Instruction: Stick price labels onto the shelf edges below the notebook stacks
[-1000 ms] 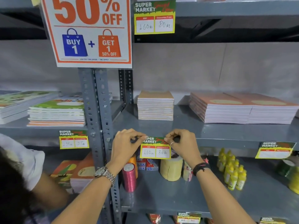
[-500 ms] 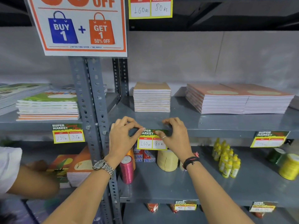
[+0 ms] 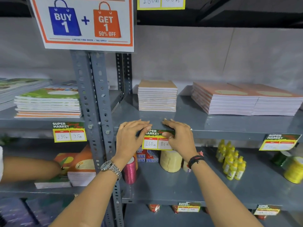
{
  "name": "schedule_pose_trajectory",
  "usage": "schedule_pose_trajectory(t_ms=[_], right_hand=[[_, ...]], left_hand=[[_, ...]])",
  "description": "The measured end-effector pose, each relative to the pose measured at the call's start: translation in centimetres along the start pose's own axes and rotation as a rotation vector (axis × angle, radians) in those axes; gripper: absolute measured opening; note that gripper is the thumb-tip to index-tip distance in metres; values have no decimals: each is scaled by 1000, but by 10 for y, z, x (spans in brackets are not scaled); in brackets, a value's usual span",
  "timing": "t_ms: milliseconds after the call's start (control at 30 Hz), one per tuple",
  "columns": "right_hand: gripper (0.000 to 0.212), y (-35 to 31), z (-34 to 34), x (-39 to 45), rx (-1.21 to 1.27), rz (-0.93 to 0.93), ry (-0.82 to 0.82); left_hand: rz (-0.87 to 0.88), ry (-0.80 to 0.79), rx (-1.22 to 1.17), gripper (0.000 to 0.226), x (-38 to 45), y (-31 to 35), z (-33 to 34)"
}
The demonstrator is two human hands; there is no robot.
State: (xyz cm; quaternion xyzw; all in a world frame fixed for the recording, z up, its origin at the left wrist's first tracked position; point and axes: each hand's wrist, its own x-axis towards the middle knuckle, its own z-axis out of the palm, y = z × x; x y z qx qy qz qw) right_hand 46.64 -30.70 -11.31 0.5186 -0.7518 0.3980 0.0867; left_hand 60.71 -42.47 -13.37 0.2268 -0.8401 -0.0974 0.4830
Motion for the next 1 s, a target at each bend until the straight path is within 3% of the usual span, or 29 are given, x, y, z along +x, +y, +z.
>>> schedule_pose_trajectory(t_ms=[200,300,433,833,1000], right_hand=[[67,6,-19,1,-95,-70,-274],[69,-3,-11,1,-71,-8,-156],[56,-6,5,-2,-53,29,61],[47,-8,16,-11,-205,-13,113],[60,-21,-4,-4,-219,-8,44]], left_hand=[[-19,25,-58,19,-1,4,-1],[-20,38,-57,17,-1,5,0],[-22,56,-43,16,-3,4,3],[-42,42,44,17,-2,10,0],[12,-29,70,21,7,14,-13]])
